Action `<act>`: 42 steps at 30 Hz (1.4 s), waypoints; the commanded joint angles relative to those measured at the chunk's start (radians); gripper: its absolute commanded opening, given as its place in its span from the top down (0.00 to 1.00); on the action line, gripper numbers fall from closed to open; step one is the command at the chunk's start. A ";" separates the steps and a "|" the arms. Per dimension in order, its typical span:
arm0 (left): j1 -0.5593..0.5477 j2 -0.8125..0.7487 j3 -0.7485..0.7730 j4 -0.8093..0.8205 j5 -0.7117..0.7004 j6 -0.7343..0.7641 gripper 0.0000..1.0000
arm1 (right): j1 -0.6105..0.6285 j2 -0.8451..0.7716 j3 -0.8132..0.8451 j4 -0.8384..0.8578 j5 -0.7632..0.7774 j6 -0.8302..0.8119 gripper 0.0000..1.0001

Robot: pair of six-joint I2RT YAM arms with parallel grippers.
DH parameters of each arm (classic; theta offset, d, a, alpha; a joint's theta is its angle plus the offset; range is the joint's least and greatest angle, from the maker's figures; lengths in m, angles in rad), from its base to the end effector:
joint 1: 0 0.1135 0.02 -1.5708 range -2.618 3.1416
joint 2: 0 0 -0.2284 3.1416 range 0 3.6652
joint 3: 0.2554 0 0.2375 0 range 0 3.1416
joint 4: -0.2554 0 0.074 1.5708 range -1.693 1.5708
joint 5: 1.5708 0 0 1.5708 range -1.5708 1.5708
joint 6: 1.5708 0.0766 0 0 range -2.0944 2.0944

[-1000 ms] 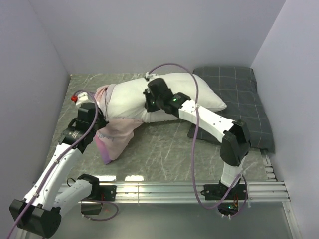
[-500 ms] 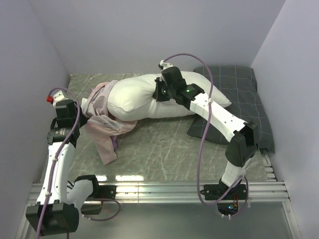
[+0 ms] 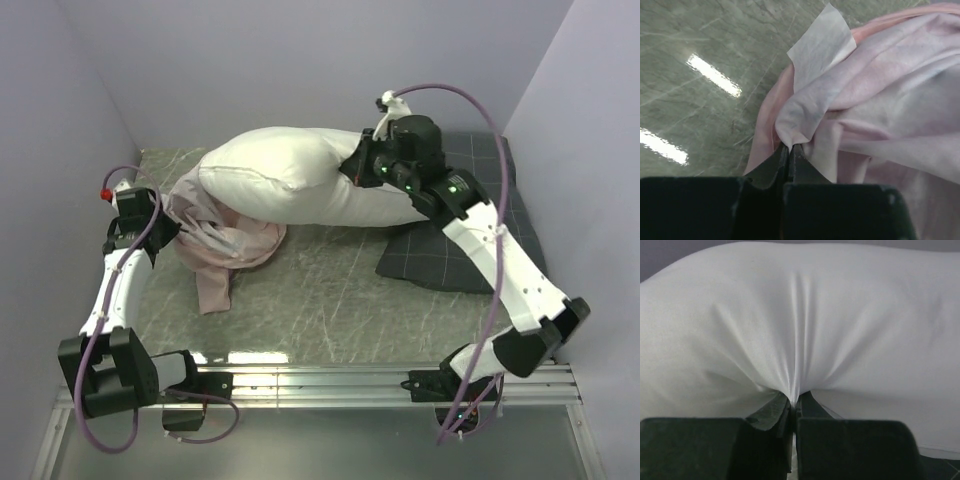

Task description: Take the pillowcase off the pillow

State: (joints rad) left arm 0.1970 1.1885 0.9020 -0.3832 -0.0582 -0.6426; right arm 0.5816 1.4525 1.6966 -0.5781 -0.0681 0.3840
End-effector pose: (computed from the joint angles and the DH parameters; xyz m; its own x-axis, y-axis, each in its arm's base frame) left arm 0.2837 0.0612 0.2246 -0.3434 -0.6786 -0.6493 -0.5570 0.7038 -0.4409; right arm 0.2843 0.1931 0.4048 -0.4794 0.1321 -0.8676 -0.4553 0.8077 0.3746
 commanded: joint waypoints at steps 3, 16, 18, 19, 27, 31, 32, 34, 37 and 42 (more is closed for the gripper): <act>0.005 0.063 0.077 0.073 0.061 -0.034 1.00 | -0.012 -0.187 0.040 0.184 0.011 -0.016 1.00; 0.009 -0.032 0.054 0.064 0.147 -0.025 0.89 | -0.012 -0.043 0.093 0.316 0.125 0.010 1.00; 0.010 -0.068 0.063 0.055 0.170 -0.020 0.79 | -0.012 0.051 0.159 0.342 0.126 0.033 1.00; 0.010 -0.079 0.074 0.043 0.191 -0.019 0.75 | -0.008 0.081 0.187 0.351 0.120 0.039 1.00; 0.009 -0.242 0.196 -0.066 0.204 0.049 0.33 | 0.132 0.362 0.198 0.634 -0.031 0.134 1.00; 0.009 -0.283 0.276 -0.100 0.224 0.070 0.31 | 0.225 0.584 0.302 0.621 -0.088 0.188 1.00; 0.009 -0.286 0.284 -0.106 0.239 0.073 0.30 | 0.239 0.620 0.328 0.615 -0.102 0.196 1.00; 0.009 -0.283 0.291 -0.120 0.293 0.093 0.30 | 0.273 0.679 0.382 0.597 -0.134 0.208 1.00; 0.009 -0.286 0.263 -0.129 0.317 0.116 0.30 | 0.284 0.709 0.299 0.667 -0.188 0.260 1.00; 0.009 -0.305 0.184 -0.092 0.345 0.132 0.28 | 0.302 0.658 0.238 0.617 -0.236 0.237 0.83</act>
State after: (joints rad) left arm 0.2028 0.8883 1.1175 -0.4793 0.2382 -0.5423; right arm 0.8875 2.2150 1.9102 -0.0406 -0.2478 0.6212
